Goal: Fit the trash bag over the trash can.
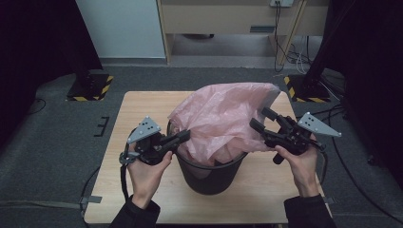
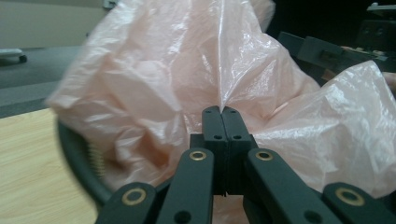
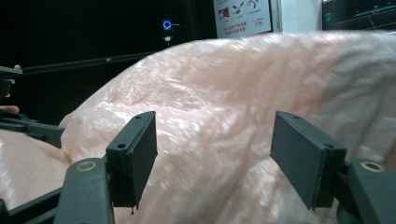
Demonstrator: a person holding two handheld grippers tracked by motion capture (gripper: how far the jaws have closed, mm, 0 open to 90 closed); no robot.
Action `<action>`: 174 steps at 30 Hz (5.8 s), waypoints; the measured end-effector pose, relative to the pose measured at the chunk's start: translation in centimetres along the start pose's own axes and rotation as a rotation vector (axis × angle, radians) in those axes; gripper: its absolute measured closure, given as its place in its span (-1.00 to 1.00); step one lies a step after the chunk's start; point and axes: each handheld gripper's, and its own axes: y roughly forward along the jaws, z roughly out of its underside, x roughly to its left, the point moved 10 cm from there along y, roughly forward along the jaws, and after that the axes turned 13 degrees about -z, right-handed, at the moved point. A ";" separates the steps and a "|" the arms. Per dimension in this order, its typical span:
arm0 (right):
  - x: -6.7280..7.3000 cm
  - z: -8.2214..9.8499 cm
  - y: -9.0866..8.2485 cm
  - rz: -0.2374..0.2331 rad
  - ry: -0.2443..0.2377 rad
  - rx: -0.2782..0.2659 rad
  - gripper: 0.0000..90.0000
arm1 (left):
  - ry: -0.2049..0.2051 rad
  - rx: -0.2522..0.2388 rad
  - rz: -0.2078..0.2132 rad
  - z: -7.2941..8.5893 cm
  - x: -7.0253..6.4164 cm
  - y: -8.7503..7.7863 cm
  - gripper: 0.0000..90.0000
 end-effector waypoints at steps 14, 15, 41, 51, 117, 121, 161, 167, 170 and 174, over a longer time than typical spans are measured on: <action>0.1 0.6 0.6 -0.004 -0.001 0.035 -0.30 | -0.009 0.020 -0.029 0.8 1.6 0.8 1.00; 0.2 1.0 1.0 -0.010 0.000 0.050 -0.27 | -0.004 0.025 -0.032 0.9 1.5 0.9 1.00; 2.1 -1.1 3.2 -0.041 -0.083 0.047 0.97 | 0.044 -0.128 0.105 -2.7 -3.2 -0.6 0.15; 1.2 0.0 3.6 0.022 -0.116 0.108 0.80 | 0.103 -0.143 0.168 -2.7 -6.5 -0.4 0.05; -0.9 -3.0 -1.4 0.080 -0.117 -0.064 -0.11 | -0.067 -0.240 -0.055 -3.4 5.2 -2.6 1.00; -1.5 -2.8 -1.5 0.092 -0.119 -0.058 -0.14 | -0.107 -0.228 -0.082 -2.4 7.4 -3.1 1.00; -4.0 3.6 -3.1 0.061 -0.046 0.048 1.00 | -0.163 -0.078 -0.041 3.9 8.3 0.1 1.00; -4.7 4.4 -3.3 0.094 -0.045 0.073 1.00 | -0.136 -0.104 -0.042 3.8 8.2 0.2 1.00; -4.6 4.1 -3.3 0.094 -0.053 0.054 0.89 | -0.125 -0.152 -0.052 3.5 8.6 -0.4 0.90; -4.3 3.2 -3.4 0.090 -0.064 0.037 0.48 | -0.127 -0.220 -0.106 2.5 9.8 -1.8 0.47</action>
